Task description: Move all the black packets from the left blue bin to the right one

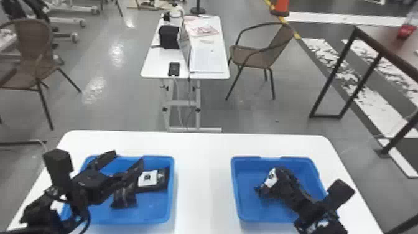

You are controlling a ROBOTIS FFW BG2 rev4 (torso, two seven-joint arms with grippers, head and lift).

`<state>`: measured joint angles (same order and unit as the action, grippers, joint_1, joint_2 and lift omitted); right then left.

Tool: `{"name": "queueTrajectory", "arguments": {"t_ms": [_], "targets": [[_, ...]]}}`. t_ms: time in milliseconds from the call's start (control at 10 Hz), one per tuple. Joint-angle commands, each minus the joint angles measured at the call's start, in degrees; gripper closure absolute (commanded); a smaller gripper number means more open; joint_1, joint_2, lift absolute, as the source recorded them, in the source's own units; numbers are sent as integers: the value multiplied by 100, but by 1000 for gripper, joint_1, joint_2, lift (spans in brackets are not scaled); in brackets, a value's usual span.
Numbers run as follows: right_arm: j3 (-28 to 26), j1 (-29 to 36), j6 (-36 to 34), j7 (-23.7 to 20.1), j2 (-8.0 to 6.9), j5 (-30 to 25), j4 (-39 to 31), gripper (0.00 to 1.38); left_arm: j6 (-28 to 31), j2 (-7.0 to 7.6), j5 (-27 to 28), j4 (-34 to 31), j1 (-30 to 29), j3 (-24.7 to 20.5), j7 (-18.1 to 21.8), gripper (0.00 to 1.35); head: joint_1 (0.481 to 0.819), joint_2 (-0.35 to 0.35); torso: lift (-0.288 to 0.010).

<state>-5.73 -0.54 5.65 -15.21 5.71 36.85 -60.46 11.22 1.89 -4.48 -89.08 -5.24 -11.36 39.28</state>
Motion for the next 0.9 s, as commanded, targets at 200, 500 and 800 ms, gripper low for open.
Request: {"name": "queueTrajectory", "arguments": {"t_ms": [200, 500, 800], "targets": [[-156, 915, 798, 748, -325, -1330, -1987, 321, 232, -137, 545, -31, -100, -464, 0, 145, 695, -106, 0], [108, 1320, 789, 774, -377, -1356, -2946, 407, 1313, -204, 1248, 40, -91, -798, -202, 145, 695, -37, 0], [125, 1249, 727, 449, -377, -1005, -2954, 409, 1893, -204, 1450, 743, 533, -499, -685, 147, 695, 25, 0]]}}
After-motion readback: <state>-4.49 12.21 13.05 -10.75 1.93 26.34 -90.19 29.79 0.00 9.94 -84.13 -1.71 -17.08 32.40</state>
